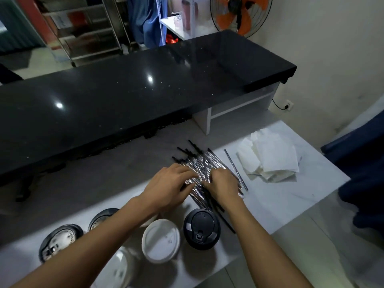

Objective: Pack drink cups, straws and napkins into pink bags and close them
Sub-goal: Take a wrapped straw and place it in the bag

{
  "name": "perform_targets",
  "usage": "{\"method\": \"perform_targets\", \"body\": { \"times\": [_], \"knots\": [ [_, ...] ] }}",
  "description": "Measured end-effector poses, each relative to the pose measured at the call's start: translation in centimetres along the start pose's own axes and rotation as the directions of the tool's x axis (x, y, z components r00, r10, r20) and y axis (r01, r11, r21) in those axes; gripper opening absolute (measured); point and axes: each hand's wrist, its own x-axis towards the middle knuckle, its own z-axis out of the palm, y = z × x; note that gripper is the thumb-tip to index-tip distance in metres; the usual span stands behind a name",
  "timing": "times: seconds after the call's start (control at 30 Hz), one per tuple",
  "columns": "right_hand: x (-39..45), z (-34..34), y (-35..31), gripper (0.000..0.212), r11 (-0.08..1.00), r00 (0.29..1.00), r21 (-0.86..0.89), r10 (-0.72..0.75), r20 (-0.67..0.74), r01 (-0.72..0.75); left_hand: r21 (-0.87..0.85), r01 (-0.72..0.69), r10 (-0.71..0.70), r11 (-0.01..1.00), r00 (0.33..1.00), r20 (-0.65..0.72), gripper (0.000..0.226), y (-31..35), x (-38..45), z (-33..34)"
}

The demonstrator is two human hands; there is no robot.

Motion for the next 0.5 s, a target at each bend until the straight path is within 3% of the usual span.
{"method": "perform_targets", "body": {
  "times": [0.13, 0.3, 0.5],
  "knots": [
    [0.2, 0.5, -0.4, 0.039, 1.000, 1.000, 0.027, 0.002, -0.016, -0.002, -0.006, 0.006, -0.006, 1.000, 1.000, -0.003, 0.030, -0.1, -0.2, 0.2],
    [0.5, 0.6, -1.0, 0.016, 0.997, 0.999, 0.081, 0.009, -0.042, -0.006, -0.017, 0.011, -0.011, 1.000, 1.000, -0.027, 0.032, -0.1, -0.4, -0.3],
    [0.3, 0.1, -1.3, 0.016, 0.987, 0.994, 0.156, 0.062, -0.085, -0.049, -0.021, 0.006, -0.007, 1.000, 0.999, -0.045, 0.034, -0.1, -0.9, -0.9]
  ]
}}
